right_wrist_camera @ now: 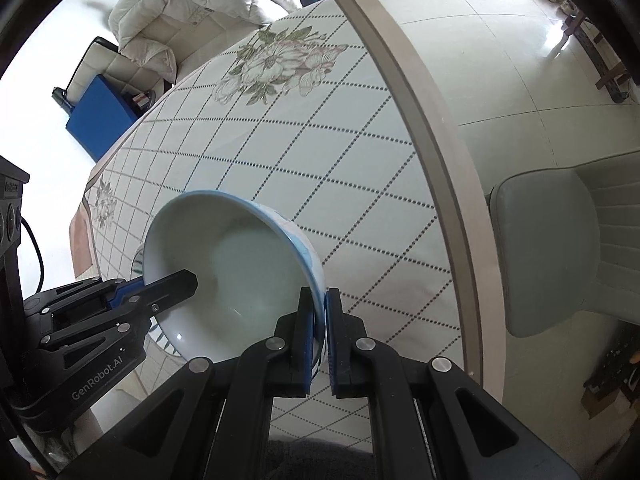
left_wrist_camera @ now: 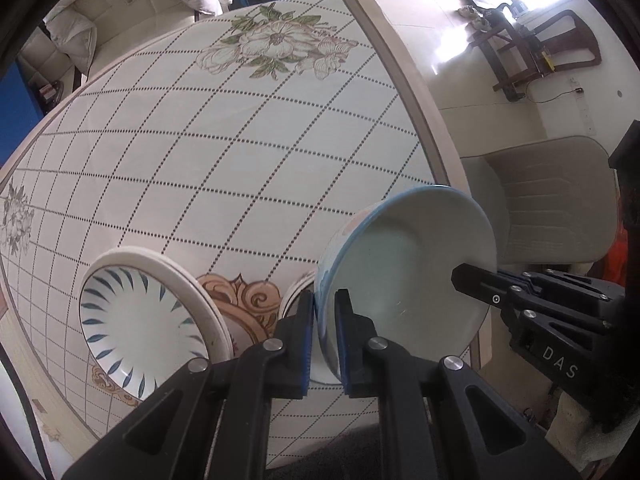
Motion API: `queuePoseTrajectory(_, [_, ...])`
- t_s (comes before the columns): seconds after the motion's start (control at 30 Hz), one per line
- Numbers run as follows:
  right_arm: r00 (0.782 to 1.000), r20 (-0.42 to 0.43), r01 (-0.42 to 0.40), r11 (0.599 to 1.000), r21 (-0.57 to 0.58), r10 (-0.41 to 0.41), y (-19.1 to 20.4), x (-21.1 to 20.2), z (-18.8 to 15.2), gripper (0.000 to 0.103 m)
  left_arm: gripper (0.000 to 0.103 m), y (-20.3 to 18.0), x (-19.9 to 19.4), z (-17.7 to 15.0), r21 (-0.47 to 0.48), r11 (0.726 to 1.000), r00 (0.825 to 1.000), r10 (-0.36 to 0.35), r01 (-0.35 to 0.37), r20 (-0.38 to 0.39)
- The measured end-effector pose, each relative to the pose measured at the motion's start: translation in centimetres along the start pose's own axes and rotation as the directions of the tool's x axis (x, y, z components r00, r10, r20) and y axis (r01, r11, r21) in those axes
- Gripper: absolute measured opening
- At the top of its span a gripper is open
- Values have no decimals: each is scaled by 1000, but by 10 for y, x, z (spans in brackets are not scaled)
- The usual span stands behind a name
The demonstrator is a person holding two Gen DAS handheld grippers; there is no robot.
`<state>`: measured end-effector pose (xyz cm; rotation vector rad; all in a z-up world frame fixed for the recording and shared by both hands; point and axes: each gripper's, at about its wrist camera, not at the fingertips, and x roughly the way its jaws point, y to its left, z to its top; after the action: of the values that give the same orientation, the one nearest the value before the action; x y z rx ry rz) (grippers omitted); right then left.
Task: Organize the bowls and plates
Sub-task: 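Carry the blue-dot bowl and lower it over the nested bowls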
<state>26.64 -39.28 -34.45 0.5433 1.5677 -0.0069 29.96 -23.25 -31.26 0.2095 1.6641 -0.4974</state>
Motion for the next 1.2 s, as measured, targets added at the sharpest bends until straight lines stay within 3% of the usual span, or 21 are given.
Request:
queuePoseTrajectory(0.3, [997,-75,27,999,-26,-28,8,39,-46,7,9,10,37,-32,-26,1000,998,12,-14,-69])
queuePoseTrajectory(1.2, [988,-141,57,998,-40,-62,10,74,-50,6,8,11,65,-36,-43,998,993,30,-35,-111])
